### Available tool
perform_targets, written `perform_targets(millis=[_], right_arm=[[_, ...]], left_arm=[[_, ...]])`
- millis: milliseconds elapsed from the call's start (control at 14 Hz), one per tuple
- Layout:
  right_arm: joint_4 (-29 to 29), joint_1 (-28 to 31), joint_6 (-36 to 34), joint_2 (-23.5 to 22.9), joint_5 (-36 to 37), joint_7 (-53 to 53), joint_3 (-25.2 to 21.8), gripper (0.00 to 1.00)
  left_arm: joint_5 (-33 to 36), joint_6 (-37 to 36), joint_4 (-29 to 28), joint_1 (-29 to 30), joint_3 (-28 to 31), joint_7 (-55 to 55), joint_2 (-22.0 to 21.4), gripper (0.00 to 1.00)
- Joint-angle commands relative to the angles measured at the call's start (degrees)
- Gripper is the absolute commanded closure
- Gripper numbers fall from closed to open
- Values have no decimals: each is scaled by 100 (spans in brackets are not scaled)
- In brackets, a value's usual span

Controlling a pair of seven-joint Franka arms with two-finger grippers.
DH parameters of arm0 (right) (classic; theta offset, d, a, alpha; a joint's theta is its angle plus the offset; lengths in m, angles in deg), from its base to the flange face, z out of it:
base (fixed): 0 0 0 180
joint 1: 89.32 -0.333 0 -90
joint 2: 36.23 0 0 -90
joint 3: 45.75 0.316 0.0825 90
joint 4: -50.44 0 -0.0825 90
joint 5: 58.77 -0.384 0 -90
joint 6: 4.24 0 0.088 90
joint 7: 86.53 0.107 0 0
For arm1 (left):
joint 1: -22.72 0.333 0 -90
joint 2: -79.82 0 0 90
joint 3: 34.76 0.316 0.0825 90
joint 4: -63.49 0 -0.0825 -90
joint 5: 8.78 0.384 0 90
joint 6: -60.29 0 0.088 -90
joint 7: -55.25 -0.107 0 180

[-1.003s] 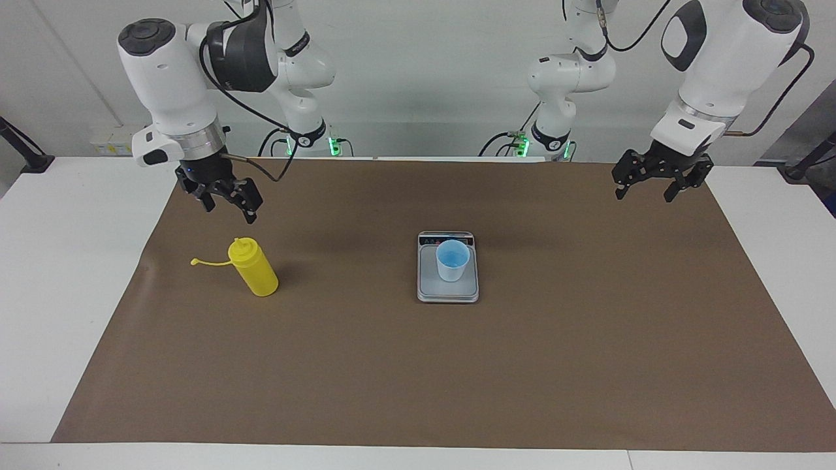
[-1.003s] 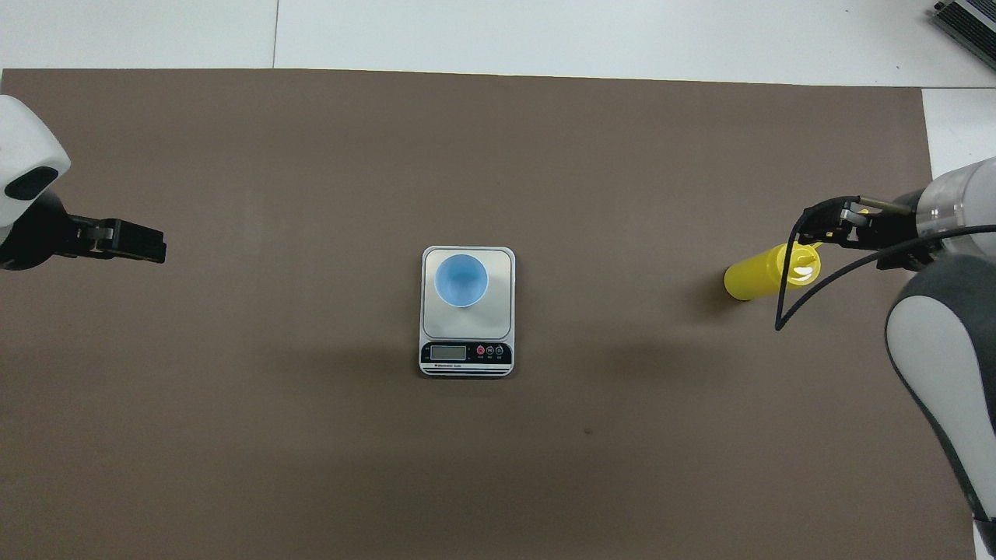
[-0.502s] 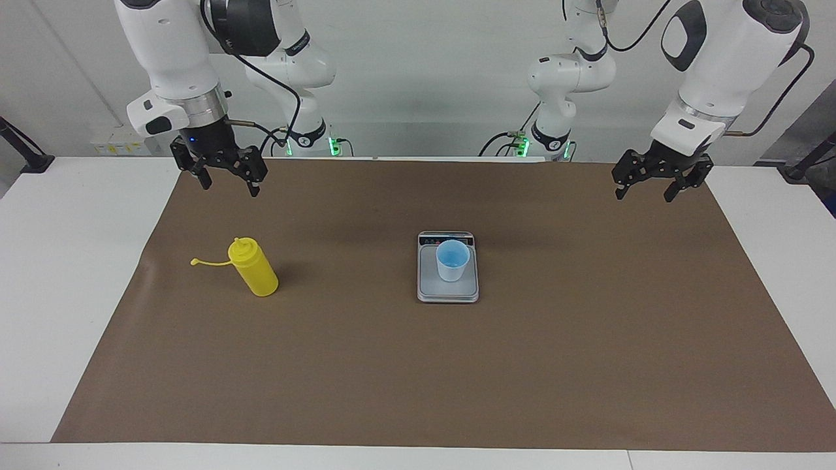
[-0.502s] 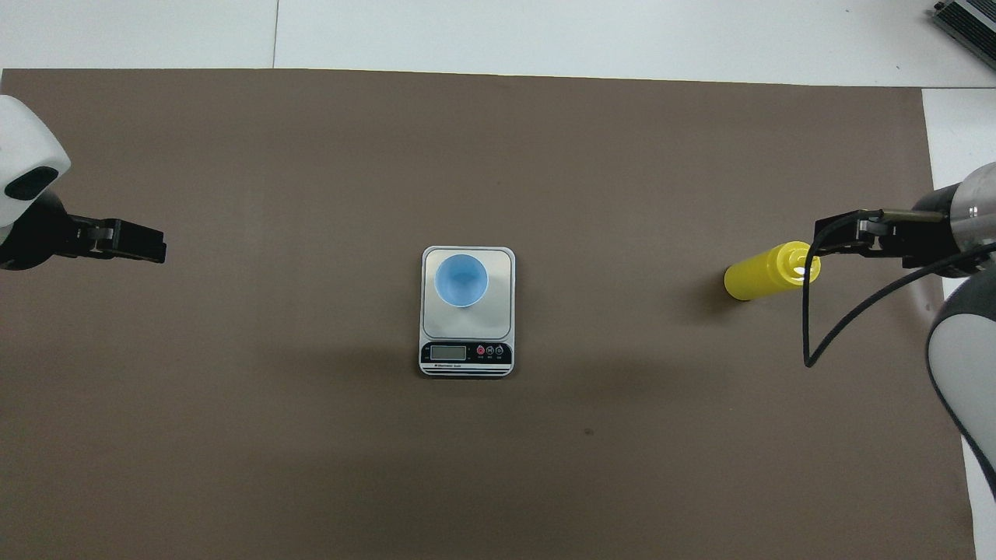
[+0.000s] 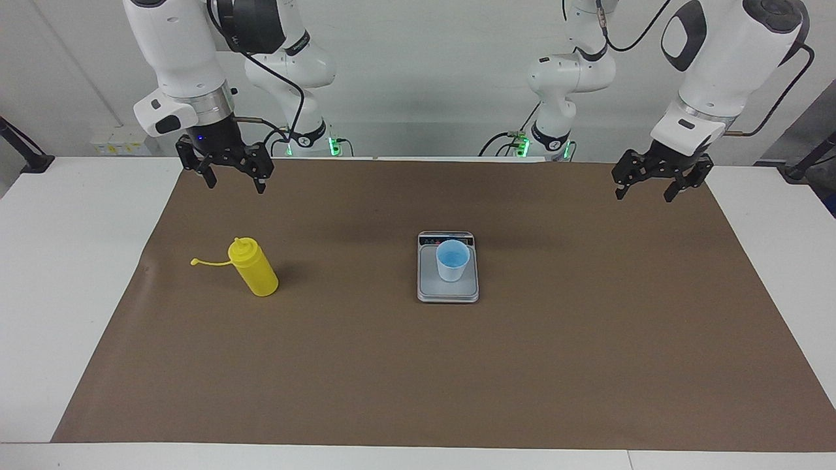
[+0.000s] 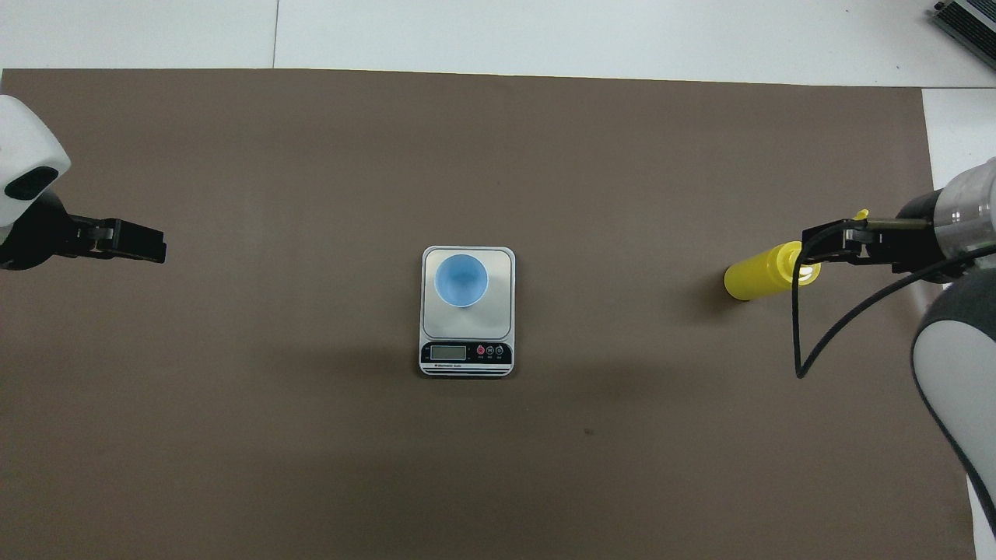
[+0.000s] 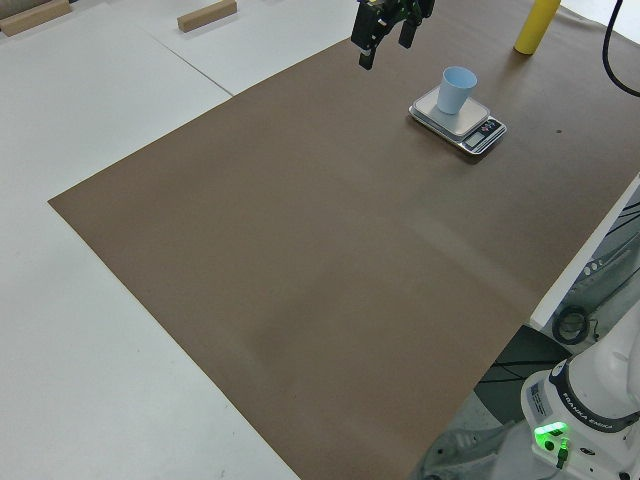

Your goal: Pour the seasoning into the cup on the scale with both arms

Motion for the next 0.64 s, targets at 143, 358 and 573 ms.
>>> perform_targets(millis=[143,358,573], right_arm=[[-65,38,-267,106,-51,-445,18,0],[-74,64,-329,115,-78,-445,18,0],[-74,64,-320,115,-78,-436,18,0]], left_arm=[[-64,106,-134,-2,12,61,-107,0],[-64,106,-134,-2,12,61,-98,0],[-64,105,-134,-2,12,61,-98,0]])
